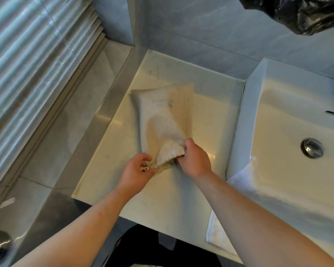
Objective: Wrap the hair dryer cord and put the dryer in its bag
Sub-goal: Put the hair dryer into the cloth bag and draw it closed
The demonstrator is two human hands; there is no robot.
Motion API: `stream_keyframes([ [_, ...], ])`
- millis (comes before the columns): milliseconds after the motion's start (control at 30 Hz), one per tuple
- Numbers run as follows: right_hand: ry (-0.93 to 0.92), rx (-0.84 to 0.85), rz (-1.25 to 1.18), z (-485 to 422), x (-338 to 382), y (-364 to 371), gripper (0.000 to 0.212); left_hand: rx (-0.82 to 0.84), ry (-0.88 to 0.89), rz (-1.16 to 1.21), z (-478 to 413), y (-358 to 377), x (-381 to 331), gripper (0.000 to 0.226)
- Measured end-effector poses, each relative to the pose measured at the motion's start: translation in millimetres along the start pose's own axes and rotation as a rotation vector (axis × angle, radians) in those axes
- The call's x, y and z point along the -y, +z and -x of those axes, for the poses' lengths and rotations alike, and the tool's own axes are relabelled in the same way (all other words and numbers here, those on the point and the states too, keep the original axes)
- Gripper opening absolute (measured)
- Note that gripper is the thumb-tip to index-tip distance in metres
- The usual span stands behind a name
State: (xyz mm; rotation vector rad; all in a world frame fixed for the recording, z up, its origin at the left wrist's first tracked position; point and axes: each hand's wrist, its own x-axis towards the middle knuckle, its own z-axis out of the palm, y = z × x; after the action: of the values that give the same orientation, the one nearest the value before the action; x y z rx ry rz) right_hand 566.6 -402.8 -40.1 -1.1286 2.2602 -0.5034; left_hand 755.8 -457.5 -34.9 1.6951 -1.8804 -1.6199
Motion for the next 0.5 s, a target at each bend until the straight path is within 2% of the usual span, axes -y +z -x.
stream_keyframes([
  [100, 0.021, 0.015, -0.085, 0.3, 6.0, 4.3, 0.029, -0.032, 0.020, -0.019, -4.2, -7.0, 2.3, 0.030],
  [200, 0.018, 0.067, -0.171, 10.1, -5.6, -5.1, 0.046, -0.035, 0.039, -0.052, -5.0, -15.9, 4.6, 0.033],
  [300, 0.069, 0.065, -0.215, 30.9, -26.9, -14.2, 0.054, -0.058, -0.012, 0.027, -3.7, -30.6, 14.3, 0.038],
  [433, 0.106, 0.190, -0.013, 35.9, -42.7, -11.8, 0.029, -0.058, -0.106, 0.014, -0.8, -41.6, 24.5, 0.021],
  [500, 0.167, 0.217, -0.002, 33.5, -42.6, -10.6, 0.023, -0.011, -0.142, 0.053, -0.2, -40.8, 24.6, 0.017],
])
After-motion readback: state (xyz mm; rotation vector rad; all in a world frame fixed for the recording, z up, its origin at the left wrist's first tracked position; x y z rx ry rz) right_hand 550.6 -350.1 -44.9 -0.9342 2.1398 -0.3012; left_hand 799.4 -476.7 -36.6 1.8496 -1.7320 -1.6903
